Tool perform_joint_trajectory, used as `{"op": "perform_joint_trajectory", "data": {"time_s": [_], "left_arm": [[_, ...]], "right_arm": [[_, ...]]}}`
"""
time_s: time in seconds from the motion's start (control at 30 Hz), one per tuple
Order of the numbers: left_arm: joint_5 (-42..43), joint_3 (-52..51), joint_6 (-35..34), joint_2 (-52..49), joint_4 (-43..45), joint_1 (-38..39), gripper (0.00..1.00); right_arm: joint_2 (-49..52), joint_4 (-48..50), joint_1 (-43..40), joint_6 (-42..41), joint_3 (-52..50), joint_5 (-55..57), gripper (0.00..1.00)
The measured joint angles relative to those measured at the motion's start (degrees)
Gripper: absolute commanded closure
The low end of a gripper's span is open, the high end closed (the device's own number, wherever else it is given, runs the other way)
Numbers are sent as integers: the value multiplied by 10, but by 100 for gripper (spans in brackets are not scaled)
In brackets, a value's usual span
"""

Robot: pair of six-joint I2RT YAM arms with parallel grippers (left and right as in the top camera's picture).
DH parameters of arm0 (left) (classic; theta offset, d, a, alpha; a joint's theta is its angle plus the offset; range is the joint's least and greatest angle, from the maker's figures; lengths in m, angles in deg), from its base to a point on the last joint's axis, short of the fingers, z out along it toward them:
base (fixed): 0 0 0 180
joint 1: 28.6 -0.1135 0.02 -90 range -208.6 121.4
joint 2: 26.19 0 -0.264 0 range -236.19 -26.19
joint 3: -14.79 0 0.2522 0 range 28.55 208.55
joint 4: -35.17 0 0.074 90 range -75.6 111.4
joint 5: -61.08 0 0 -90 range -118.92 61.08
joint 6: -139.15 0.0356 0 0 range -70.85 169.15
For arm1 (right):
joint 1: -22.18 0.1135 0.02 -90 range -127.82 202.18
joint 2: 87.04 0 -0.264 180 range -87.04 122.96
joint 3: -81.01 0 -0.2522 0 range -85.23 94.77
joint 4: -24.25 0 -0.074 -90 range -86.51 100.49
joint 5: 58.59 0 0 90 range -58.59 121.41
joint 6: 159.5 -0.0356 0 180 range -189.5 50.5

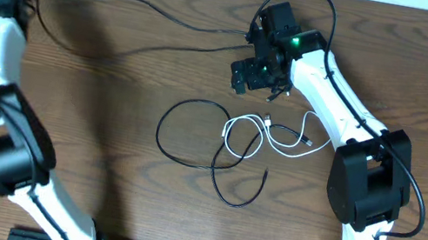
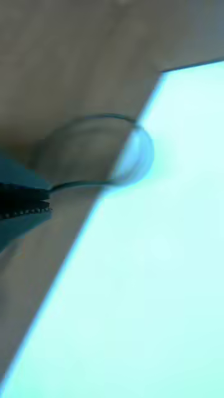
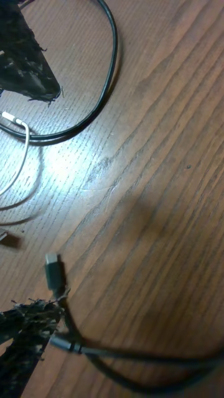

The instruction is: Untangle cables

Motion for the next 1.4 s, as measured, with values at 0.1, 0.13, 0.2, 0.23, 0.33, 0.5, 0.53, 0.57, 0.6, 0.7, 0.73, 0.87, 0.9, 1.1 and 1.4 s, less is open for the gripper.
{"op": "perform_joint_trajectory", "data": {"time_s": [0.1, 0.13, 0.2, 0.23, 0.33, 0.5, 0.53, 0.57, 0.6, 0.7, 0.73, 0.87, 0.9, 1.1, 1.4], "left_arm": [[4, 3, -24, 22, 26, -11, 93], [4, 4, -33, 25, 29, -16, 93], [0, 5, -50, 26, 26, -25, 93], [-8, 5, -57, 26, 16, -29, 93], [-55, 5, -72, 26, -20, -40, 92], [-126, 5, -67, 25, -83, -47, 93], [-130, 5, -64, 25, -95, -47, 92], [-132, 5, -61, 25, -110, -47, 89], [-131, 5, -56, 25, -130, -45, 78], [-127, 5, -54, 25, -197, -38, 37], [-127, 5, -53, 25, -220, -35, 31], [-125, 5, -50, 25, -346, -16, 25], [-124, 5, -53, 25, -385, -11, 24], [-124, -3, -88, 25, -519, 14, 22], [-124, -96, -117, 25, -485, 57, 43]], "right_arm": [[0, 0, 0, 0, 0, 0, 1], [0, 0, 0, 0, 0, 0, 1], [0, 0, 0, 0, 0, 0, 1], [0, 0, 0, 0, 0, 0, 1], [0, -1, 0, 0, 0, 0, 1], [0, 0, 0, 0, 0, 0, 1], [0, 2, 0, 0, 0, 0, 1], [0, 6, 0, 0, 0, 0, 1], [0, 10, 0, 0, 0, 0, 1], [0, 21, 0, -8, 0, 0, 1], [0, 22, 0, -13, 0, 0, 1], [0, 22, 0, -30, 0, 0, 1], [0, 22, 0, -33, 0, 0, 1], [0, 22, 0, -38, 0, 0, 1], [0, 19, 0, -42, 0, 0, 1]]}}
